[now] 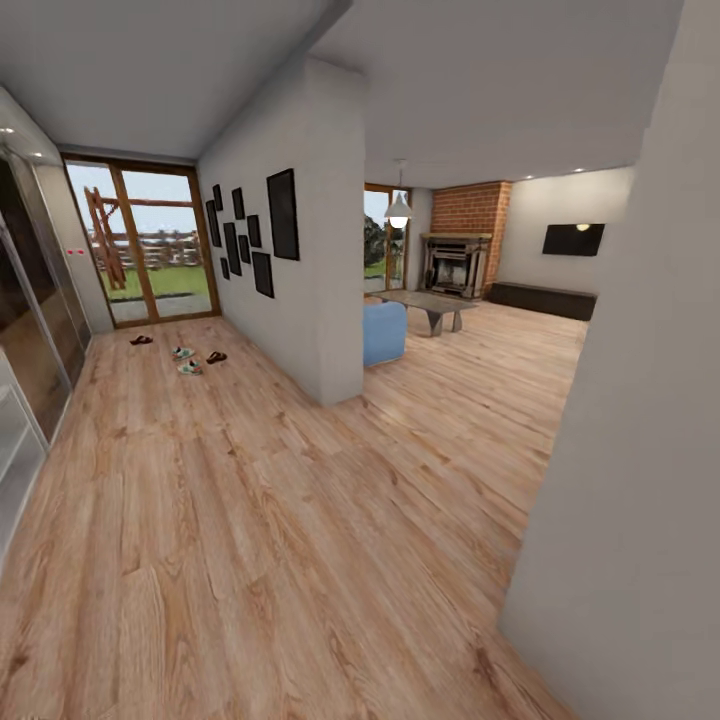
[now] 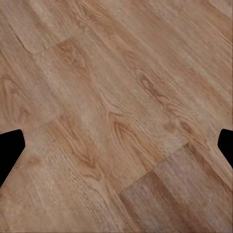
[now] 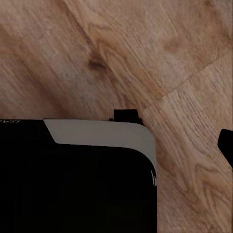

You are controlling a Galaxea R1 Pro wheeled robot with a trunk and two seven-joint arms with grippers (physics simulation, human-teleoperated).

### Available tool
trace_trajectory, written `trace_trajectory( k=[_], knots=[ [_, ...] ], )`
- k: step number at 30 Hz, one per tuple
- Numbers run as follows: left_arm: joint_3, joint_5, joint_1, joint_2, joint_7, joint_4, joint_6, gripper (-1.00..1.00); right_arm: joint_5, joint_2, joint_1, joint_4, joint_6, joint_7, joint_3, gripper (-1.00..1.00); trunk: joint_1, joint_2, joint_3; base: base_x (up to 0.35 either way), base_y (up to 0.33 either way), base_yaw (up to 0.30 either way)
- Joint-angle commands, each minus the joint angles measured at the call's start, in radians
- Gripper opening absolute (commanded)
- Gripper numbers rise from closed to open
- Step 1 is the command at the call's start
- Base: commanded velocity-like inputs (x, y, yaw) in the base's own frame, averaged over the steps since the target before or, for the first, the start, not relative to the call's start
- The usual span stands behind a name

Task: Pick up the two gym shoes and the two sandals from the corridor floor and place them onto the hallstand (shoe rack) in the corridor, making sure they are on the rack and not on the floor. Arrange them so the two gym shoes are next to each other and the two sandals are next to each other.

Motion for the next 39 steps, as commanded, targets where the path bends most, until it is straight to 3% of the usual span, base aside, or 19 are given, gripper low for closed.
trace_trajectory(
  k=[1,39],
  knots=[
    [0.000,0.000,0.000,0.000,0.000,-0.001,-0.002,1.00,0.000,0.000,0.000,0.000,-0.002,0.000,-0.001,1.00,0.001,0.000,-0.001,0.324,0.000,0.295],
    [0.002,0.001,0.000,0.001,0.000,-0.001,-0.002,1.00,-0.001,-0.003,0.000,-0.002,-0.001,0.000,-0.003,1.00,0.001,0.000,-0.001,0.346,0.025,0.295]
  ],
)
